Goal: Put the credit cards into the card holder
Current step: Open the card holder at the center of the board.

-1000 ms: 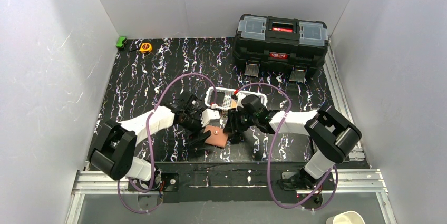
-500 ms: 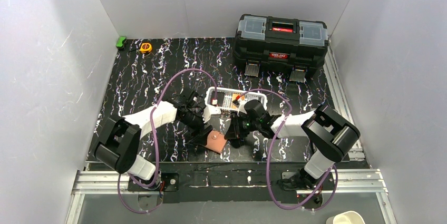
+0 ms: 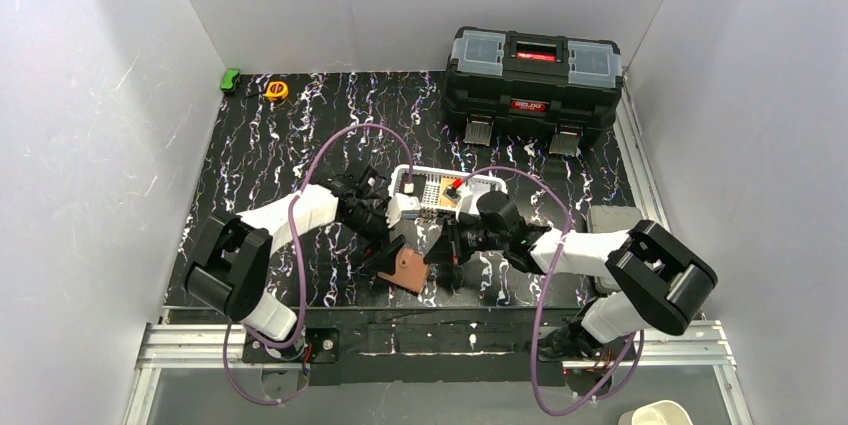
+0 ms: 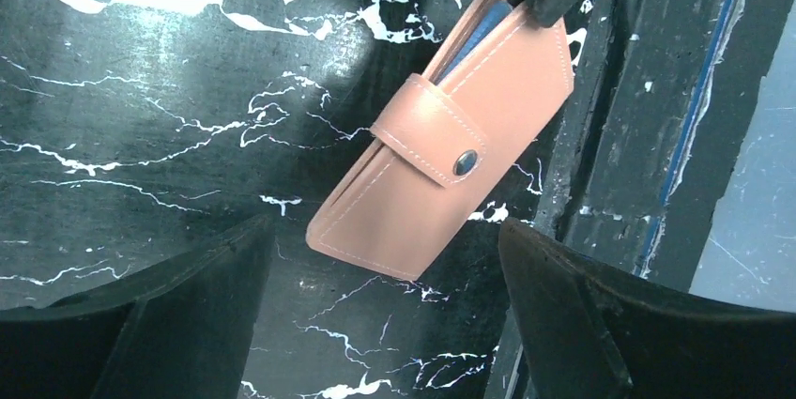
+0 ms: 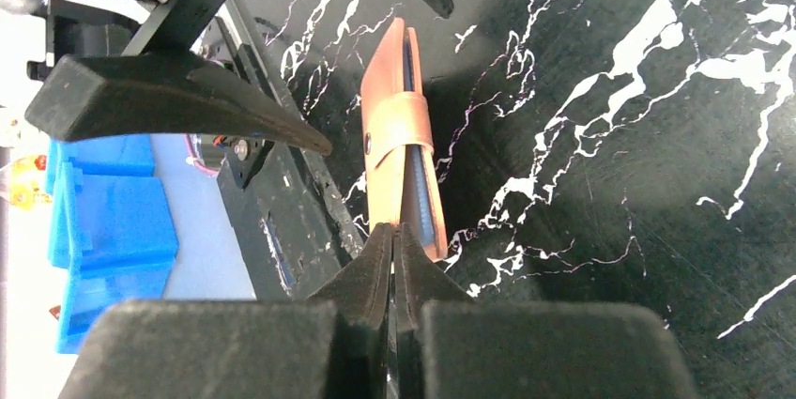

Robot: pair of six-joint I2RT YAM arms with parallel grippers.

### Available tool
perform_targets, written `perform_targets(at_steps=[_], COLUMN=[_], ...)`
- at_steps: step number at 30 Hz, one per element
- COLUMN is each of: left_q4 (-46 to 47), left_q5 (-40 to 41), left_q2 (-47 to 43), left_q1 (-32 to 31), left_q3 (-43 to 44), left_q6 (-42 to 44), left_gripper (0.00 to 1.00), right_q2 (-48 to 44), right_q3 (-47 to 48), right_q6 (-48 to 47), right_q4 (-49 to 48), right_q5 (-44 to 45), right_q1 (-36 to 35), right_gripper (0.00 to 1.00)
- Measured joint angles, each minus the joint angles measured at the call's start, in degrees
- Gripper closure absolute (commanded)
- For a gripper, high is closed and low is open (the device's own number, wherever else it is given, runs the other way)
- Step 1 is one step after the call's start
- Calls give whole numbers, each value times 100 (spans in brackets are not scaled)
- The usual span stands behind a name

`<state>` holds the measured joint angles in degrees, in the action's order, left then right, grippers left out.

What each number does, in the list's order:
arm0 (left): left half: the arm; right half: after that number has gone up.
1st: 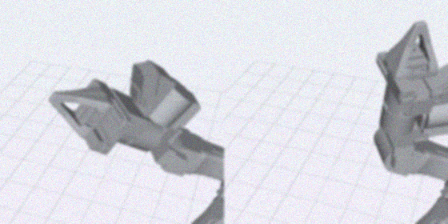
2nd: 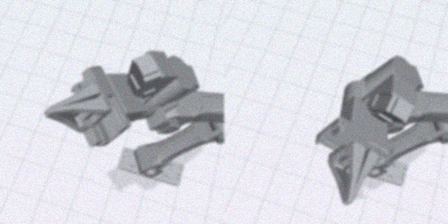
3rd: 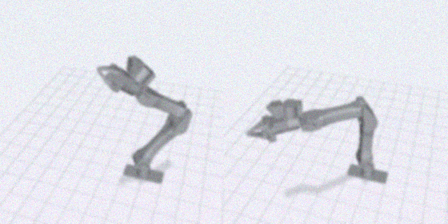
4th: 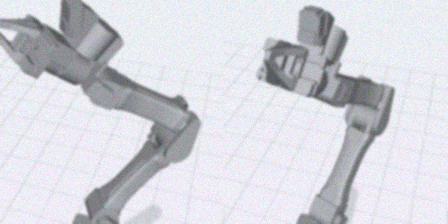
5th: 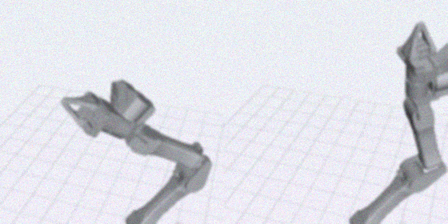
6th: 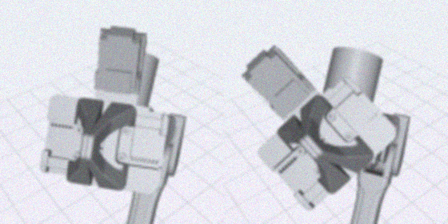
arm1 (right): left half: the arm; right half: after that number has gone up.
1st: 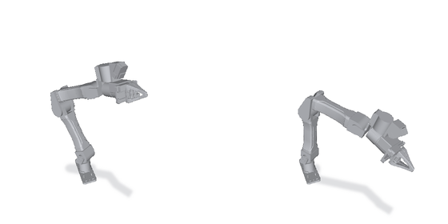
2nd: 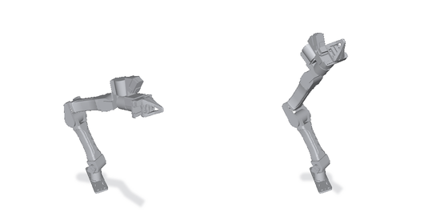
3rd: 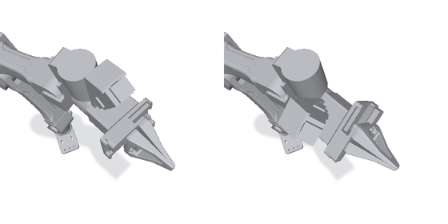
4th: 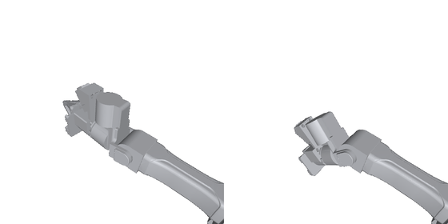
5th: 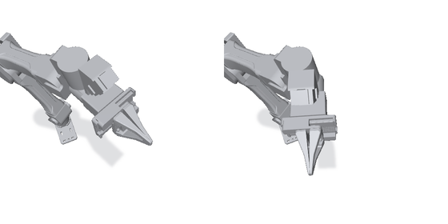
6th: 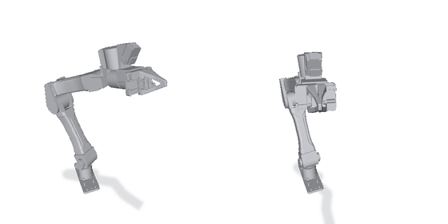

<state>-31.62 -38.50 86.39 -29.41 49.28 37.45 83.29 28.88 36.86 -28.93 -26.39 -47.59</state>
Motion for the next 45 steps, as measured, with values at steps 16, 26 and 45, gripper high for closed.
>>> perform_targets(at_steps=[16,26,45], left_q4=[-1902,-1893,-1797], left_q5=[-999,-1163,-756], left_q2=[352,389,-33], left_q1=[7,4,-9], left_q3=[824,765,1250], left_q6=[1961,1851,1290], left_gripper=[19,57,100], right_q2=[-1132,-1414,-2465], right_q3=[382,557,575], right_q6=[-2586,-2896,-2861], right_q4=[1836,1982,2339], right_q5=[1604,2601,3134], right_q1=[-1471,-1810,-1672], right_gripper=[99,99,23])
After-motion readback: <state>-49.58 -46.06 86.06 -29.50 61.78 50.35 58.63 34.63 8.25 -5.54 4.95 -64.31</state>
